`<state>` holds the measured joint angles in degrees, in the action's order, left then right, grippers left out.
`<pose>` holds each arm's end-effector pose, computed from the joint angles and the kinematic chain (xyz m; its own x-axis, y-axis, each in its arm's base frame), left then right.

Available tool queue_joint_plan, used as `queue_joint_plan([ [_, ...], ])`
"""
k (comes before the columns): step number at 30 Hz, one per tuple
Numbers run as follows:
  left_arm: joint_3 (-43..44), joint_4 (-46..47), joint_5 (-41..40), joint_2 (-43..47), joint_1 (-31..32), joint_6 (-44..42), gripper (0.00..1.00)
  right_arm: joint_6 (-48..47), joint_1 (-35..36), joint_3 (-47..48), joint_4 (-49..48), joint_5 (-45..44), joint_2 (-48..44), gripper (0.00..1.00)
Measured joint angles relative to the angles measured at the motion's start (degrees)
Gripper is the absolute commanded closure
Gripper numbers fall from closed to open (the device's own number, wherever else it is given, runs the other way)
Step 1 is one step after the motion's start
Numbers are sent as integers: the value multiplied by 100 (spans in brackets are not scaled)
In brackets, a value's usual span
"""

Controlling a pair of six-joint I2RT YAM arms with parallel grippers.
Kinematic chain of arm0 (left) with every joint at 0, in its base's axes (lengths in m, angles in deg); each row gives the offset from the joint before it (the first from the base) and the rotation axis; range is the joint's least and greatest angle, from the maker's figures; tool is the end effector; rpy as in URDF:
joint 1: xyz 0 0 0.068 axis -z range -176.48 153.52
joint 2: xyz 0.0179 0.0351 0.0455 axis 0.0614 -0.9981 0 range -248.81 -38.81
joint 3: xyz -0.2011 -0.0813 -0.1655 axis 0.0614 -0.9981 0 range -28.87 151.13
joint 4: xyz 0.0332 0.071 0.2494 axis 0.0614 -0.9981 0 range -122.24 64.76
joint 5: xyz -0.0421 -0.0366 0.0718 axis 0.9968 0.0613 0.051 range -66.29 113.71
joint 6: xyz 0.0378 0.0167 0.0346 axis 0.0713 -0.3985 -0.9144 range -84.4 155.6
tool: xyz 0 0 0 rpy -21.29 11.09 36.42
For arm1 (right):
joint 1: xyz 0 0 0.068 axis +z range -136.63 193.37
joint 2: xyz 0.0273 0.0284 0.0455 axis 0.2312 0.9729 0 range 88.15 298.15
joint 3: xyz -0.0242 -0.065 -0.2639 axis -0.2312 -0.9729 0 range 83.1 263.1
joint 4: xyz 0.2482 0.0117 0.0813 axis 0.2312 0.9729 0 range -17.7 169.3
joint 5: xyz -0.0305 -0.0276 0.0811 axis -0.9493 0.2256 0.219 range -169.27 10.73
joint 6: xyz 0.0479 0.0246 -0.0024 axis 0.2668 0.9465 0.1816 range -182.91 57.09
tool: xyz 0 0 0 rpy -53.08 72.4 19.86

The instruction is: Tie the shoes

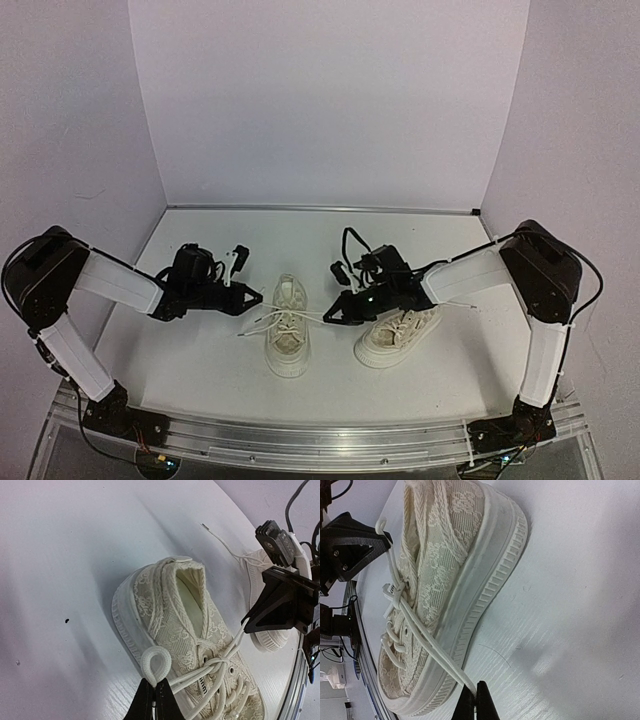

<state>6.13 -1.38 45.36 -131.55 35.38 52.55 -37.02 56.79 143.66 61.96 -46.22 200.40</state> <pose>0.2505 -0.1711 0.1425 -0.6717 0.0985 -0.7343 0.5801 0.6863 -0.4387 0.2749 0.2869 0.1342 -0.8130 -0.2657 -0.5181 -0.5764 0.4928 0.6518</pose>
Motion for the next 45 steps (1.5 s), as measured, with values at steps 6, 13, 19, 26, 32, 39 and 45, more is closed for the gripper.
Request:
queue_joint_plan([
  [6, -90, 267, 372, 9, -152, -182, 71, -65, -25, 76, 103, 332, 2, 98],
  [13, -433, 160, 387, 664, -283, -427, 56, -209, 39, 353, 263, 677, 4, 64],
  [19, -591, -74, 549, 1008, -281, -714, 53, -413, 39, 375, 542, 712, 4, 54],
  [26, -565, -903, 402, 875, -131, -885, 33, -505, 29, 396, 729, 706, 4, 46],
  [32, -50, -1984, 36, 729, 482, -1119, 34, -503, -46, 396, 755, 709, 2, 44],
  [39, 249, -2586, -95, 576, 718, -1412, 34, -498, -138, 396, 786, 713, -69, 44],
  [45, 631, -3157, -85, 576, 733, -1887, 32, -496, -144, 396, 785, 721, -186, 44],
])
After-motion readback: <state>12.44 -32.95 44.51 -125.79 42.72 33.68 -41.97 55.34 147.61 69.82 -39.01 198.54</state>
